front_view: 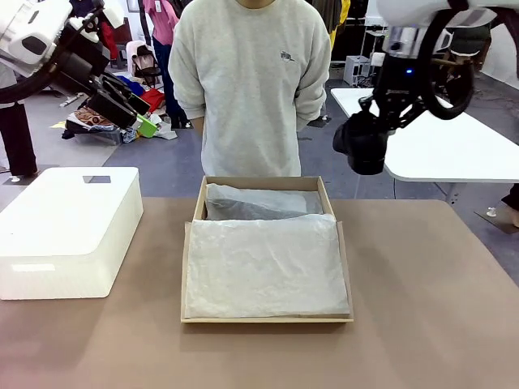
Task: Pack the shoes into the box.
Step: Place the other shoe of the Shoes into the Shoes Box.
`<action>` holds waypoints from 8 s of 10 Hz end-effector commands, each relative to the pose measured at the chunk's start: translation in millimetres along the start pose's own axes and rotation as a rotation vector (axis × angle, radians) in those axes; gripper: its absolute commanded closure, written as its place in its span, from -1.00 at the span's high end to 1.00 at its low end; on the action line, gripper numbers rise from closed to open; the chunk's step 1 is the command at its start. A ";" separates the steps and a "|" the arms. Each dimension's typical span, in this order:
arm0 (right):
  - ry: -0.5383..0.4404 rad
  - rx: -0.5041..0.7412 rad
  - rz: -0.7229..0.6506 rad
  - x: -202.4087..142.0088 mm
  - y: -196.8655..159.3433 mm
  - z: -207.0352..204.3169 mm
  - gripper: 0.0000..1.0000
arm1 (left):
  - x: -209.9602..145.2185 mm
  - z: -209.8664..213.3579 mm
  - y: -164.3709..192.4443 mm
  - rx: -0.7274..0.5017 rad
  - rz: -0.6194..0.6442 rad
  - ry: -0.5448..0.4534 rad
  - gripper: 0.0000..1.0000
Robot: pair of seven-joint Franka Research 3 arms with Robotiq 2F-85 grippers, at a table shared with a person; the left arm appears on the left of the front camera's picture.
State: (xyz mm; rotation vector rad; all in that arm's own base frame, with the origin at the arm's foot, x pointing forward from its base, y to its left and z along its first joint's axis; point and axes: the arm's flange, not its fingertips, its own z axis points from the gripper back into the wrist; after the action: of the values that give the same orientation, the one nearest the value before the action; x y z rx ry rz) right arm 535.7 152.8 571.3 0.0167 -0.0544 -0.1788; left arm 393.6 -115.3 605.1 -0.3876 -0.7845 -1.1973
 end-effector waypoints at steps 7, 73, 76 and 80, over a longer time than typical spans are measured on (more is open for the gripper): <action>-0.093 -0.018 -0.134 -15.7 43.5 -8.6 -1.00 | 0.2 0.7 0.8 -0.008 -0.003 -0.020 1.00; -0.048 0.038 -1.409 -110.4 295.2 -155.5 -0.07 | 0.2 0.7 0.8 -0.008 -0.003 -0.020 1.00; -0.065 0.036 -1.420 -97.5 288.0 -132.9 1.00 | 0.2 0.7 0.8 -0.008 -0.003 -0.020 1.00; -0.061 0.021 -1.414 -89.9 278.5 -103.6 1.00 | 0.2 0.7 0.8 -0.008 -0.003 -0.020 1.00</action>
State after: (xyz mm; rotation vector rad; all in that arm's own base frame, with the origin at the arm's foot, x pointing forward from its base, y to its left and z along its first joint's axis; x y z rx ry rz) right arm 503.5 448.0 464.6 0.0846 -0.1260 -1.5944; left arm 393.5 -115.3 605.1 -0.3879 -0.7847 -1.1970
